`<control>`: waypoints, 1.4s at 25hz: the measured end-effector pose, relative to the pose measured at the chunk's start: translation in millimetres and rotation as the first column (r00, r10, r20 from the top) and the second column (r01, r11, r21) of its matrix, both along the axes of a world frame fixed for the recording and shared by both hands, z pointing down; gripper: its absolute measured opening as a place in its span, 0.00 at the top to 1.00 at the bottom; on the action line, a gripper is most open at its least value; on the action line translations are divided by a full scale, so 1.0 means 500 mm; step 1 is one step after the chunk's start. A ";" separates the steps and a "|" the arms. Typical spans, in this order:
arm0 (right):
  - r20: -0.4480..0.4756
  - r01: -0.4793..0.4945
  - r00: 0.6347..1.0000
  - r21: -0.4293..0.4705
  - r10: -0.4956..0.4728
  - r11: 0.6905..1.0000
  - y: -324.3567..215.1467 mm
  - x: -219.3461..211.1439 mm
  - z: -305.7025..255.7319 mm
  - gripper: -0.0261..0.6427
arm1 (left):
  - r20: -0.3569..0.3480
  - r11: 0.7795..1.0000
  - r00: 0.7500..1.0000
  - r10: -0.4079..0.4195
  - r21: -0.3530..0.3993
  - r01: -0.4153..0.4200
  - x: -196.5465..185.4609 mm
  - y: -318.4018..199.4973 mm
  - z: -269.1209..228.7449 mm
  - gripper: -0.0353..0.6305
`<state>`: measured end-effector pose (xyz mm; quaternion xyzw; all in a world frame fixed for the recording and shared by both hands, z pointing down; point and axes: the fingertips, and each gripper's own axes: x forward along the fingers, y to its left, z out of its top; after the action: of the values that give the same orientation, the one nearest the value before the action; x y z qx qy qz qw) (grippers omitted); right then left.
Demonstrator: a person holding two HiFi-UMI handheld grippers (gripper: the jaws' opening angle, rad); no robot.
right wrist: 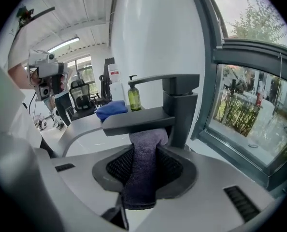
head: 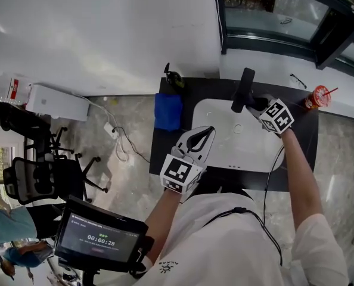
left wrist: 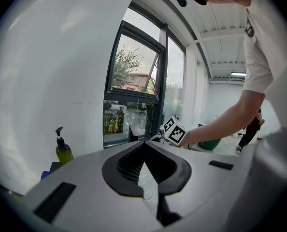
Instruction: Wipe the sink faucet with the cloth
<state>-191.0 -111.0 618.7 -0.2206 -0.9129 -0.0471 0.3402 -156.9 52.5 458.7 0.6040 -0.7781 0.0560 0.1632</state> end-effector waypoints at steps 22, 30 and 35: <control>-0.097 0.072 0.993 0.072 -0.065 0.995 -0.001 0.059 0.021 0.78 | 0.000 0.999 0.999 0.053 0.004 -0.053 0.022 -0.017 0.001 0.96; -0.049 -0.001 0.999 0.114 0.007 0.993 -0.043 -0.006 0.025 0.78 | -0.005 1.000 1.000 -0.012 0.003 0.012 0.001 0.013 0.010 0.96; 0.002 0.013 1.000 0.025 -0.013 1.000 -0.006 0.006 -0.001 0.78 | -0.003 1.000 1.000 -0.010 0.003 0.010 -0.001 0.015 0.009 0.96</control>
<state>-187.9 -114.2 618.2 -0.2224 -0.9111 -0.0607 0.3418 -157.5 59.9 463.2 0.6006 -0.7809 0.0532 0.1636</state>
